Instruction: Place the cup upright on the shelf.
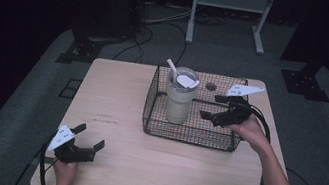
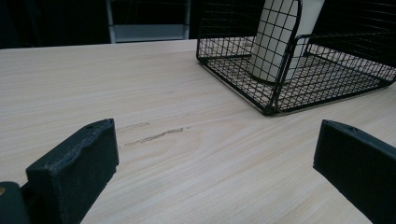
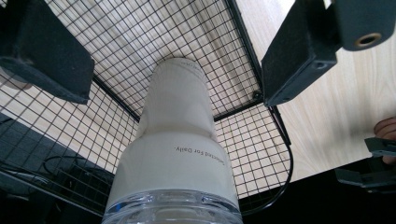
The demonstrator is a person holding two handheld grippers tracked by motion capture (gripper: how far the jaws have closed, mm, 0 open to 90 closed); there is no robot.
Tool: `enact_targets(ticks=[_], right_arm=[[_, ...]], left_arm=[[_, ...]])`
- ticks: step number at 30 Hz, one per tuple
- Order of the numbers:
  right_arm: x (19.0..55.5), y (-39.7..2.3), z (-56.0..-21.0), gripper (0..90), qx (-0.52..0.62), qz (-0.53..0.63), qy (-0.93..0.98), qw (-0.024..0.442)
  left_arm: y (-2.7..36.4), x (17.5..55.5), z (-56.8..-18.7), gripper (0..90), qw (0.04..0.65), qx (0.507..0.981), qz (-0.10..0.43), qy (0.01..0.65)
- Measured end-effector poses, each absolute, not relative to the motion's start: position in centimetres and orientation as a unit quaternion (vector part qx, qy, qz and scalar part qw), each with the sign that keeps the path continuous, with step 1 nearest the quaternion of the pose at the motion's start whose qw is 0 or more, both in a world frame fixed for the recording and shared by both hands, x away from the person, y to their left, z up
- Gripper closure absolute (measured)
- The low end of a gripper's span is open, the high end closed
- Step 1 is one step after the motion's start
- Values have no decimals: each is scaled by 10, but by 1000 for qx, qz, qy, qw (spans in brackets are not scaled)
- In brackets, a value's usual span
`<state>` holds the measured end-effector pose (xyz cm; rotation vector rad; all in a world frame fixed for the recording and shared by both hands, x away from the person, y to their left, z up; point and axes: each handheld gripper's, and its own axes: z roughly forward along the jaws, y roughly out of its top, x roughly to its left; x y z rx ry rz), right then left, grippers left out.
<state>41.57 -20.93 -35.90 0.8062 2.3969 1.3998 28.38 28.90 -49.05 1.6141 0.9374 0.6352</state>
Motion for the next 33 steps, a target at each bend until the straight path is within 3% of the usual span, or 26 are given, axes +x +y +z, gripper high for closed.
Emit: enact_targets(ticks=[33], right_arm=[[370, -231, -365, 88, 250, 493, 825, 117]], left_arm=[[289, 284, -491, 0, 550, 683, 270, 398]])
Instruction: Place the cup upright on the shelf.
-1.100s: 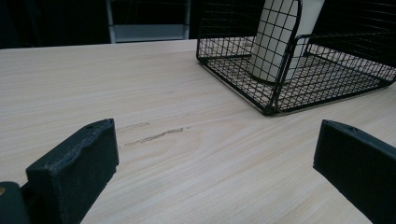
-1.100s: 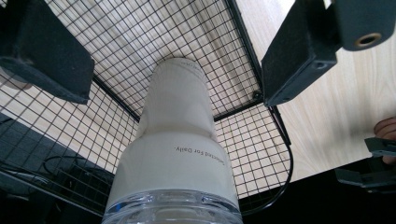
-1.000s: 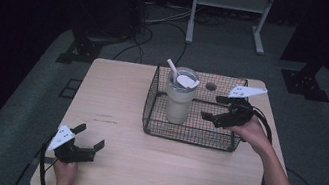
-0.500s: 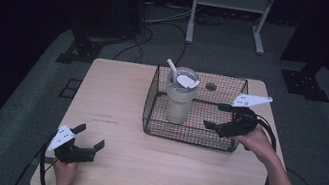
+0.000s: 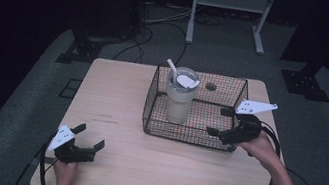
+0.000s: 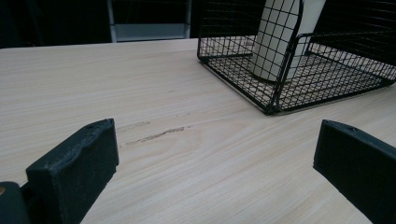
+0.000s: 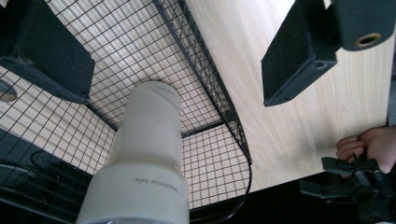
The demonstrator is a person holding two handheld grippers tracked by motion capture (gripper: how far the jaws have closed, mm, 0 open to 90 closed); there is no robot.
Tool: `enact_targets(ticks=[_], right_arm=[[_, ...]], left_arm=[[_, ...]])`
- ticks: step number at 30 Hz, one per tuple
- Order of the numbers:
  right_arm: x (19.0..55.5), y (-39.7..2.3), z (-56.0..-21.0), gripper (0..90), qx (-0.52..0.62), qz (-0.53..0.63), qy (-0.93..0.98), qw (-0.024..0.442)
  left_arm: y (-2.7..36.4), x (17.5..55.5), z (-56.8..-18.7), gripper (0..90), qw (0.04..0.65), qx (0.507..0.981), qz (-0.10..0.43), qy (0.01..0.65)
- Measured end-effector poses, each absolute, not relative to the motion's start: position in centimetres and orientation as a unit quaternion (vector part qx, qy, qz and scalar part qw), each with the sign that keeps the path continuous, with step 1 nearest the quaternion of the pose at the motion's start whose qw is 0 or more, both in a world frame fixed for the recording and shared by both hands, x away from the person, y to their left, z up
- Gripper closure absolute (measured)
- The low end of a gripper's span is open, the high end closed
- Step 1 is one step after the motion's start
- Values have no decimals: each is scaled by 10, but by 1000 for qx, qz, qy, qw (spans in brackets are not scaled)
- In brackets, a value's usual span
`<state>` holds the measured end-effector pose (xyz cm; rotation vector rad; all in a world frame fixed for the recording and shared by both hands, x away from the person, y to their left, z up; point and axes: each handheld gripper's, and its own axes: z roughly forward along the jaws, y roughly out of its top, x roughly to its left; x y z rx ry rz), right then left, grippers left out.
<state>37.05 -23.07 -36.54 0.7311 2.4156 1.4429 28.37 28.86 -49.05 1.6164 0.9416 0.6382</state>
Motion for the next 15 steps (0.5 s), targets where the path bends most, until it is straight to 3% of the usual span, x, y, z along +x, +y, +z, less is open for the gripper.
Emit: enact_targets(ticks=[15], right_arm=[[348, -241, -373, 89, 239, 503, 823, 112]], left_arm=[[288, 284, -491, 0, 549, 684, 270, 397]])
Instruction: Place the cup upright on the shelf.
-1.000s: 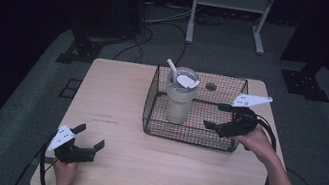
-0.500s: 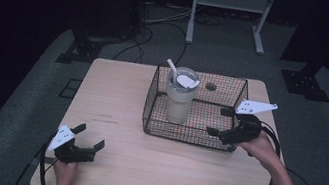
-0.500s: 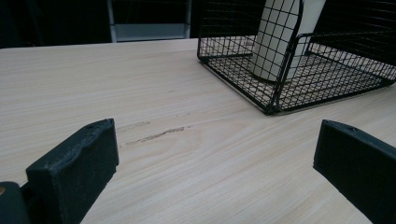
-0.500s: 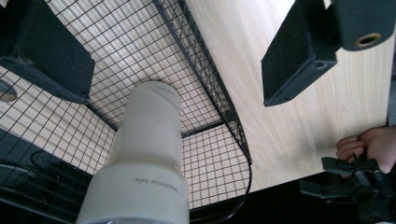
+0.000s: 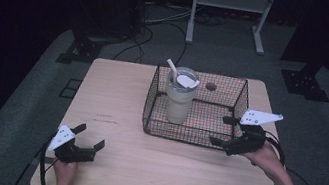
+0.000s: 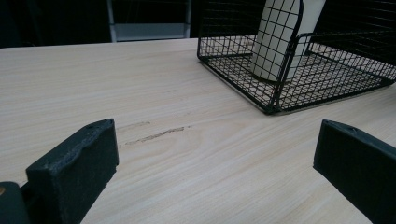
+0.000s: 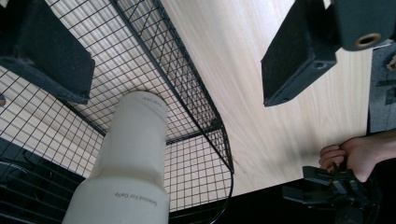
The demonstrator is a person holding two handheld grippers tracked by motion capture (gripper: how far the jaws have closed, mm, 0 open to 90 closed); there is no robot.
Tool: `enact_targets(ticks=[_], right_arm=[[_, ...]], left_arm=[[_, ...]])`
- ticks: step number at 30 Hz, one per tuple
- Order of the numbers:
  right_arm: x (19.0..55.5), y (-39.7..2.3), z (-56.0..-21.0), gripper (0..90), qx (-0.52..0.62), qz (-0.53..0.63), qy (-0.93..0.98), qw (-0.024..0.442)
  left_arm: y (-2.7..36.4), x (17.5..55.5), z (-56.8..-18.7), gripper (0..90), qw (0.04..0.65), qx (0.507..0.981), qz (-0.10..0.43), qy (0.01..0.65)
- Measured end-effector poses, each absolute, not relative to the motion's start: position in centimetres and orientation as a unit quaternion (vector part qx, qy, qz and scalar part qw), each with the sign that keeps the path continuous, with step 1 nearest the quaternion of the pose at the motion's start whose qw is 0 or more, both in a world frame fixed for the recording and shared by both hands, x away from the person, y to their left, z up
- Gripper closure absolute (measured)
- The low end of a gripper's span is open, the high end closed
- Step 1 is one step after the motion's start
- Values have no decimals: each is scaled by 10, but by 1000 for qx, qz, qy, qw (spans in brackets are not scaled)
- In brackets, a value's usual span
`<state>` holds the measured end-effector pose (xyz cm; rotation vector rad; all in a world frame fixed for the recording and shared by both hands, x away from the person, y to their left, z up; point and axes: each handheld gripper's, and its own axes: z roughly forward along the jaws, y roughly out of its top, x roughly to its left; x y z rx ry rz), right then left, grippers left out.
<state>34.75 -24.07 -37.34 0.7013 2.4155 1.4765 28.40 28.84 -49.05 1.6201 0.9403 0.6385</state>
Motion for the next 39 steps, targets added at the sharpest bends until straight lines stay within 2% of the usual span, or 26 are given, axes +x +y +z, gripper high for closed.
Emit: enact_targets(ticks=[39], right_arm=[[306, -262, -417, 90, 235, 497, 827, 114]], left_arm=[[288, 284, -490, 0, 547, 685, 271, 398]])
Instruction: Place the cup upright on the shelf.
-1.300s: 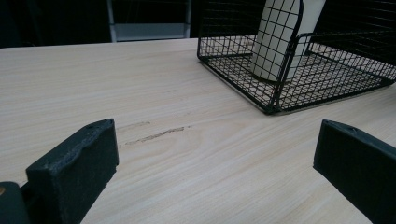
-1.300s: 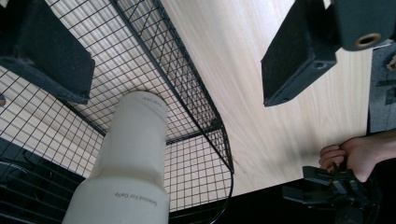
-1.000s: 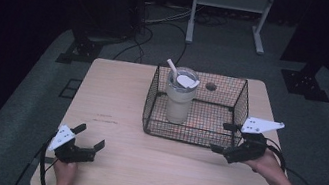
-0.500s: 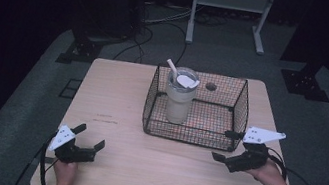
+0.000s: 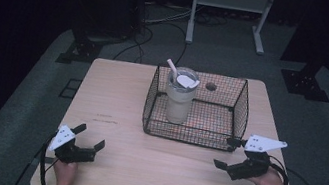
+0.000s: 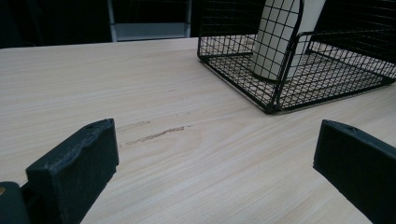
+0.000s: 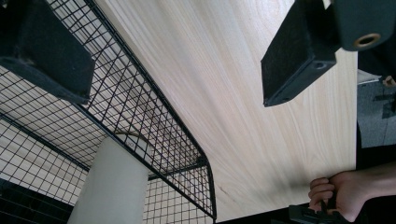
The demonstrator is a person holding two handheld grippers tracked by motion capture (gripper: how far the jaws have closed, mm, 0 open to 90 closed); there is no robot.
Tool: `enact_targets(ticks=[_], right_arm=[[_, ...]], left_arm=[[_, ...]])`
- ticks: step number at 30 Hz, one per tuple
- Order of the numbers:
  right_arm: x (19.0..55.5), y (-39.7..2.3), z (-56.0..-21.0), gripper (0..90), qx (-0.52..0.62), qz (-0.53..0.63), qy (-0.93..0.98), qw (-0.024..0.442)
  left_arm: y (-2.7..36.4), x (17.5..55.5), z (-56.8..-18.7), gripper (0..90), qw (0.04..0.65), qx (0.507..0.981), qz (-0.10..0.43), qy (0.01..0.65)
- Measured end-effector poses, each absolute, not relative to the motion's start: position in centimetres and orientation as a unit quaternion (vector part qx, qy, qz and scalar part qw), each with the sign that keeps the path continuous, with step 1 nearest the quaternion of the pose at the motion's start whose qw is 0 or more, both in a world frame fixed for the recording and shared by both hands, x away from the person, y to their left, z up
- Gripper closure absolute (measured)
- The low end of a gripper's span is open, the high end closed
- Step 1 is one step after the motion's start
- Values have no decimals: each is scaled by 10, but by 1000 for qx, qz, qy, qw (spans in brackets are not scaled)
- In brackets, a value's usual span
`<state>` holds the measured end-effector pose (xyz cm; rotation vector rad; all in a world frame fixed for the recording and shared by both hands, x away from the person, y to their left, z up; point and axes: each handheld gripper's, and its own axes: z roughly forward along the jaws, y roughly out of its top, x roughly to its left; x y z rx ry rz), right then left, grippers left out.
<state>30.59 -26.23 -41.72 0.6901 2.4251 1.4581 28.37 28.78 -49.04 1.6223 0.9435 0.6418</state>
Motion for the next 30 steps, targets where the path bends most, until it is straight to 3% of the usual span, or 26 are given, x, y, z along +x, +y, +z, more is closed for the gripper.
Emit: enact_targets(ticks=[30], right_arm=[[290, -271, -461, 89, 289, 507, 803, 120]], left_arm=[[288, 284, -490, 0, 547, 684, 271, 399]])
